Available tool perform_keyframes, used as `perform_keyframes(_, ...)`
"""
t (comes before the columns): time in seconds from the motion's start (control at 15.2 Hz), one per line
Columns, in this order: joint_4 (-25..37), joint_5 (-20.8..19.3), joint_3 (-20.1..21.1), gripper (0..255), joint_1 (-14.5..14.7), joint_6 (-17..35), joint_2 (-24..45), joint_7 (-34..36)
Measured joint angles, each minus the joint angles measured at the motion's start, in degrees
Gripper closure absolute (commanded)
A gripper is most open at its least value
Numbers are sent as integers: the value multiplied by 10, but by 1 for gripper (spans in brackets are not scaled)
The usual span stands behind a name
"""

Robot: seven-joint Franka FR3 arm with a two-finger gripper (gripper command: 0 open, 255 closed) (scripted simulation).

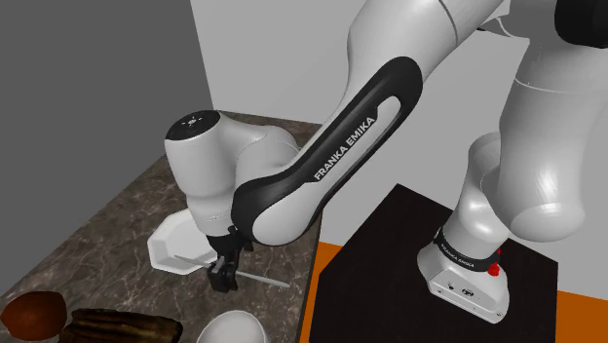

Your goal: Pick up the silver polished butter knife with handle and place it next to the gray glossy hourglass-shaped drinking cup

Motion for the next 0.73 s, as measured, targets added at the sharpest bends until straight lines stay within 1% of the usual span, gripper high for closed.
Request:
perform_keyframes(0.13,0,0,0,0,0,0,0,0)
perform_keyframes(0.4,21,17,5,0,-3,-53,-35,-10)
perform_keyframes(0.46,25,18,5,0,-3,-59,-38,-11)
perform_keyframes(0.73,27,21,5,0,-5,-67,-44,-15)
